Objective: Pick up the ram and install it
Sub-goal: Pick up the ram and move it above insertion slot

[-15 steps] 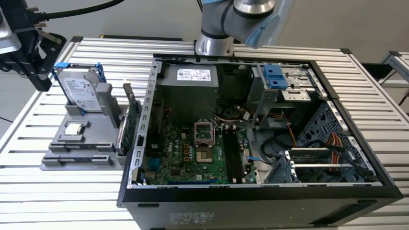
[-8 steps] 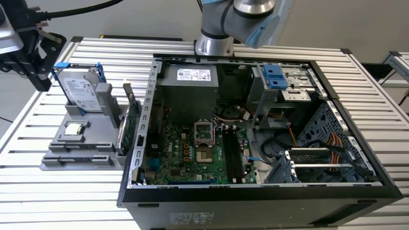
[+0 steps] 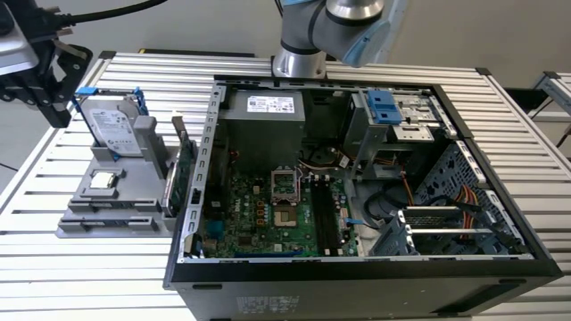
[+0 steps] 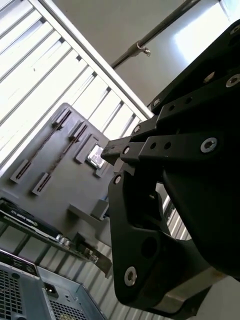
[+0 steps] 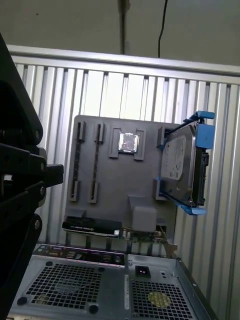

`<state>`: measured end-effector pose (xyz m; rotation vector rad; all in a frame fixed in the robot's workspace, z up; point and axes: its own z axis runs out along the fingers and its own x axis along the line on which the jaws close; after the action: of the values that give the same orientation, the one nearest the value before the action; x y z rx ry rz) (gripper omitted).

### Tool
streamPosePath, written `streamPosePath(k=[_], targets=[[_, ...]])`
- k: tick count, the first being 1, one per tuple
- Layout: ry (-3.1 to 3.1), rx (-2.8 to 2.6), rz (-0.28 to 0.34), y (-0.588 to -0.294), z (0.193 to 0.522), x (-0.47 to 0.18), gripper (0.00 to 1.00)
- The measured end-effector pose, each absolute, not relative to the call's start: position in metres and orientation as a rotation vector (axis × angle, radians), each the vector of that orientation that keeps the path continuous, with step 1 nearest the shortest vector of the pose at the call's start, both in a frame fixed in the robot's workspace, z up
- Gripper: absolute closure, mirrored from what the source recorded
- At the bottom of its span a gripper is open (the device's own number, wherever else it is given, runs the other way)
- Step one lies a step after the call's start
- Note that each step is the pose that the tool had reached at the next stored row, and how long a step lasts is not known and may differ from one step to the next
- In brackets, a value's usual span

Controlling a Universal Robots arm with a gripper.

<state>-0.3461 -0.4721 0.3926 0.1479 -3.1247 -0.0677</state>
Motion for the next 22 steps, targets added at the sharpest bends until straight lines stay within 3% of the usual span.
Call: streamPosePath(k=[22], targets=[[-3.099, 0.402, -0.062, -0.4721, 0.3926, -0.3462, 1.0]])
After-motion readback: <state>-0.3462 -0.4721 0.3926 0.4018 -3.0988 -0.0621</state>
